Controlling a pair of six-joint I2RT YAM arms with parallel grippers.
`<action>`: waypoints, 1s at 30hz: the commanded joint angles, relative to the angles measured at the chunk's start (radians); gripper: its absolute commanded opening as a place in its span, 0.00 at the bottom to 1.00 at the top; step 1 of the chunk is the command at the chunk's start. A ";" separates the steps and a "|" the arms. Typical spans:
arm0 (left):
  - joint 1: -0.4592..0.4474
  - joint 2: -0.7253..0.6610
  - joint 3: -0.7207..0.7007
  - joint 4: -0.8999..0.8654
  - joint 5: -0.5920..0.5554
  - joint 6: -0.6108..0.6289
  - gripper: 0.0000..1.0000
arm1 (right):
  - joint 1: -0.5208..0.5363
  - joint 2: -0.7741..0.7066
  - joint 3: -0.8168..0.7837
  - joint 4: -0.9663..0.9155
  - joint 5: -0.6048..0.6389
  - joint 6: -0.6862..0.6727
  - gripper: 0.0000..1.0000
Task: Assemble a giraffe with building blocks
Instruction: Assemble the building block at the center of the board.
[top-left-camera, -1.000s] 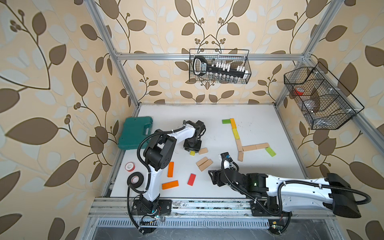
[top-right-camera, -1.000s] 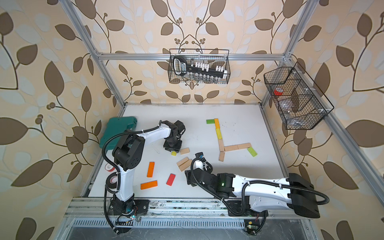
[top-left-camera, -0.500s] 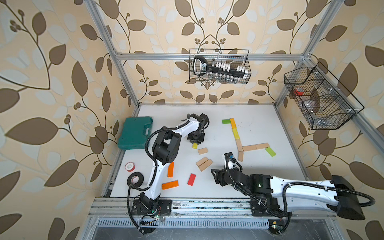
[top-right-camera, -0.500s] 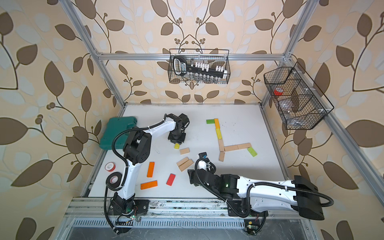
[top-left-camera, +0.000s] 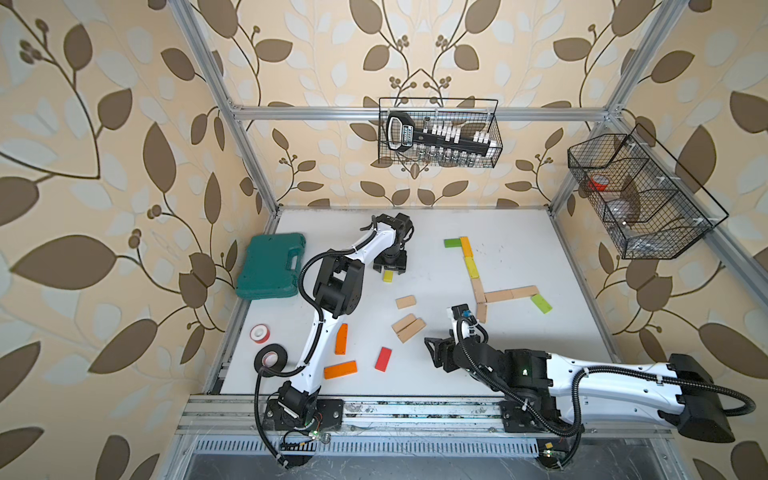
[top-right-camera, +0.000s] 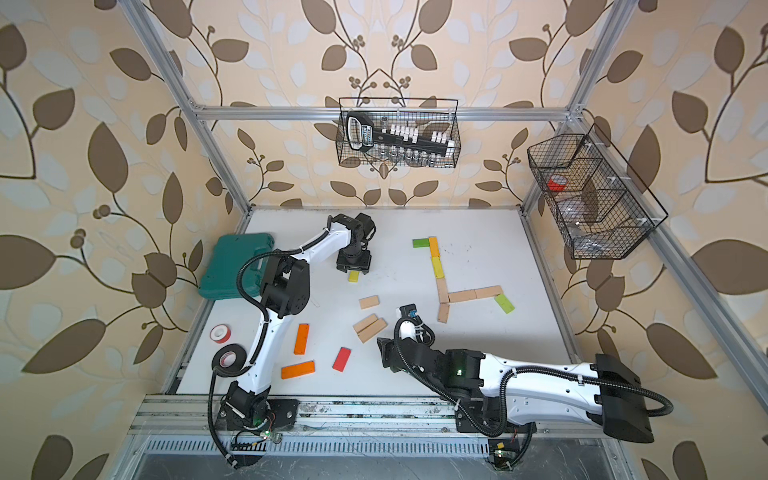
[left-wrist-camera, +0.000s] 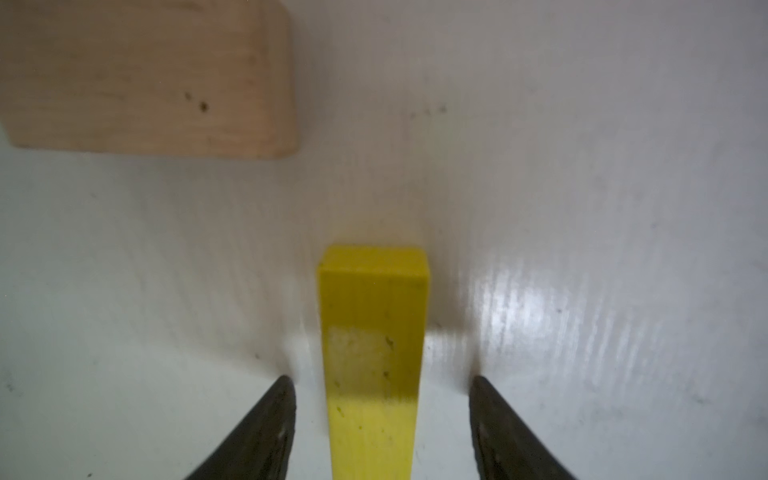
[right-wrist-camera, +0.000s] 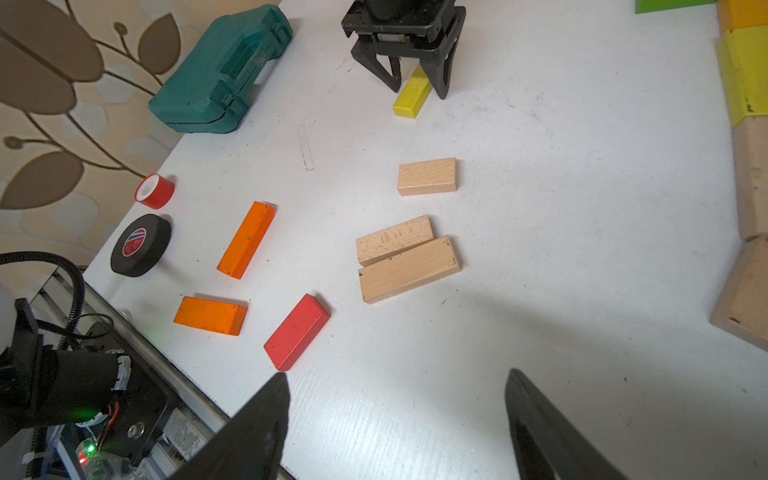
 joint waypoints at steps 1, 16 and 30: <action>-0.002 -0.100 -0.104 -0.006 0.044 -0.007 0.67 | 0.002 -0.018 -0.017 -0.007 0.031 -0.014 0.78; 0.007 -0.043 -0.021 -0.050 0.034 0.024 0.34 | 0.001 -0.003 -0.016 0.000 0.035 -0.024 0.77; 0.053 0.045 0.137 -0.109 0.030 0.067 0.26 | -0.018 0.008 -0.018 0.014 0.024 -0.047 0.77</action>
